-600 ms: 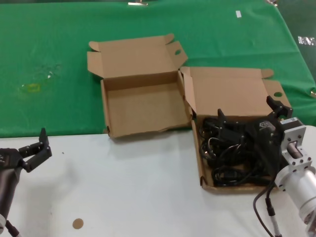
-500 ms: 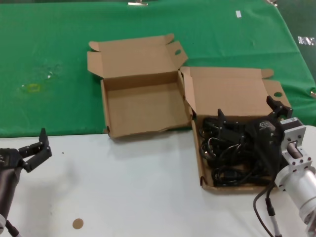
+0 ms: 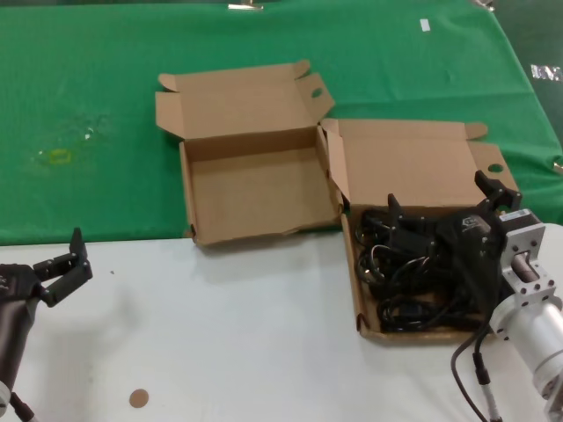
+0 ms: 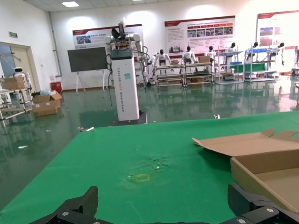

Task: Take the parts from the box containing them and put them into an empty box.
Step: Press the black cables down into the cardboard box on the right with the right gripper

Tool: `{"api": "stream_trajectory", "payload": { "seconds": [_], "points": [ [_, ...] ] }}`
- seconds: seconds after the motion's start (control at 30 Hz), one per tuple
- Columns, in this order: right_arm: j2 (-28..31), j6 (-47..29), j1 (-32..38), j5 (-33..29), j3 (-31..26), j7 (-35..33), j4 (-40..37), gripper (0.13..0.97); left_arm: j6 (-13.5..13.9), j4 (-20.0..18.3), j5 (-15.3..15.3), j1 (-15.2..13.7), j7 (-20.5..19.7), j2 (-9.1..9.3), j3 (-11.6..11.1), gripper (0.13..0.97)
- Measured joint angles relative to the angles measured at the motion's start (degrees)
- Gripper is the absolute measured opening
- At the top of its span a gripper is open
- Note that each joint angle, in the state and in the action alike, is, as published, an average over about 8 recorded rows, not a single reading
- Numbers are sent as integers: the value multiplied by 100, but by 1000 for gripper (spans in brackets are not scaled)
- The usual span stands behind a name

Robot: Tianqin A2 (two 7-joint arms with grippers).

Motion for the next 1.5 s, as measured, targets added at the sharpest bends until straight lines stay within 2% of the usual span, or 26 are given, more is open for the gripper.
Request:
{"api": "stream_trajectory", "payload": {
  "seconds": [0.5,0.8,0.97,1.07,1.2,1.37,1.47,1.5],
  "points": [
    [0,0,0,0,0,0,0,966,0,0,0,0,0,0,0,966],
    [29,17,-5,19,-34,23,13,966,0,0,0,0,0,0,0,924],
    [227,177,20,199,-228,120,34,966,0,0,1,0,0,0,0,853],
    [501,358,77,461,-473,193,57,966,0,0,1,0,0,0,0,811],
    [1114,585,250,942,-966,256,110,966,0,0,1,0,0,0,0,811],
    [2169,562,698,1428,-1742,406,135,966,0,0,1,0,0,0,0,695],
    [2805,290,1088,1483,-2198,637,78,966,0,0,1,0,0,0,0,625],
    [2995,160,1230,1451,-2331,732,46,966,0,0,1,0,0,0,0,625]
  ]
}}
